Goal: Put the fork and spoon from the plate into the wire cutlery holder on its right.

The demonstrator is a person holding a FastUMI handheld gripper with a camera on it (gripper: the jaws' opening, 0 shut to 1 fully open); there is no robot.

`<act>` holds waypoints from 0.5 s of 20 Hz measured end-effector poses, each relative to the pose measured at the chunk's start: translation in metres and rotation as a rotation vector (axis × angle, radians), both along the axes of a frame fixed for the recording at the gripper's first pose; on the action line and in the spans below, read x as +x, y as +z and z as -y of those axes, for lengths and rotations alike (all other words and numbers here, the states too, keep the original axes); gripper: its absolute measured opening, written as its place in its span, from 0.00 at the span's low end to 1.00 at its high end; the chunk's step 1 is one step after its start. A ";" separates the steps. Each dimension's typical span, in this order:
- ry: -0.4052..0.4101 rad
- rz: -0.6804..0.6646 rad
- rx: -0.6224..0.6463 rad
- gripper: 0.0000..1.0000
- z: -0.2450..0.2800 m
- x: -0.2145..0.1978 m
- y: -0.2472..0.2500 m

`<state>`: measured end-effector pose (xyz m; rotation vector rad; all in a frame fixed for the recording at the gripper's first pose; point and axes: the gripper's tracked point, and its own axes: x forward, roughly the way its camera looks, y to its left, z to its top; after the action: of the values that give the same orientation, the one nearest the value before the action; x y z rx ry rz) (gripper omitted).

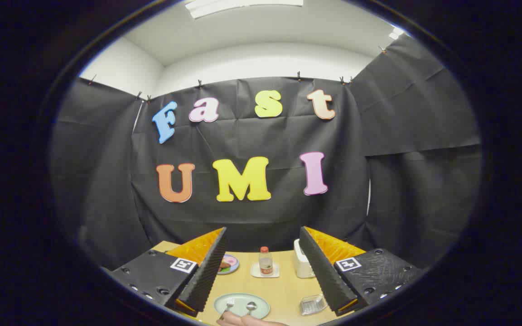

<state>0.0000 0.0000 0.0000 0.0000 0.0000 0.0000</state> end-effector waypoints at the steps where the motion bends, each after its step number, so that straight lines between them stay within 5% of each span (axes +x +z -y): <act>1: -0.005 -0.001 0.009 0.96 0.003 0.003 0.001; 10: -0.015 -0.041 -0.045 0.96 0.021 0.019 -0.006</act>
<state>0.0193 -0.0213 -0.0062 -0.0450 0.0407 -0.0150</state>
